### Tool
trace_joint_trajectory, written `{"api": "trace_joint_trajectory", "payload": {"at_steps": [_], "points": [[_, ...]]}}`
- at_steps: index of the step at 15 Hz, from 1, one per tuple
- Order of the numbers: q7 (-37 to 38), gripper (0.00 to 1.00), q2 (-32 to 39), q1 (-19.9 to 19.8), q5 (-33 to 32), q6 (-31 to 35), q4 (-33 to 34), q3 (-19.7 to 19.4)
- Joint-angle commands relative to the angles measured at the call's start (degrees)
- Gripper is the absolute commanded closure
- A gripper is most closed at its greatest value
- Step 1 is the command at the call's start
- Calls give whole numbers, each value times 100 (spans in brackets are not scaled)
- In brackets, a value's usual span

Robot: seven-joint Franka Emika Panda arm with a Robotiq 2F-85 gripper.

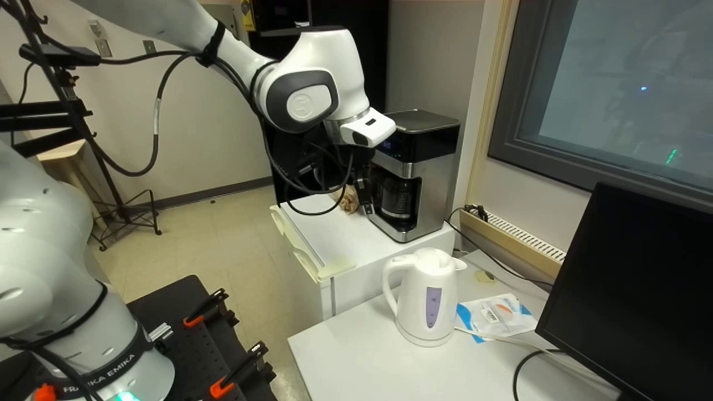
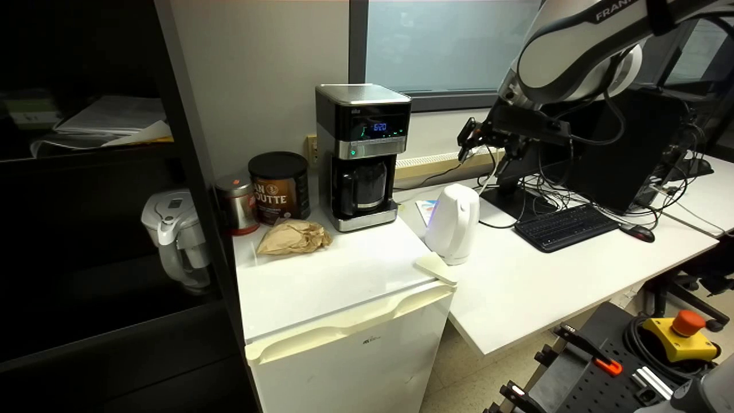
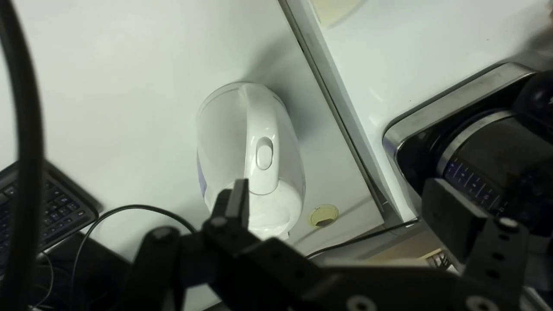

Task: Press a switch on the kettle

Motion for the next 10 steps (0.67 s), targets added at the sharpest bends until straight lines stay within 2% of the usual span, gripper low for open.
{"api": "trace_joint_trajectory", "payload": {"at_steps": [1, 10], "points": [[357, 0, 473, 82, -299, 222, 259, -124], [894, 0, 1166, 309, -690, 634, 433, -422]]}}
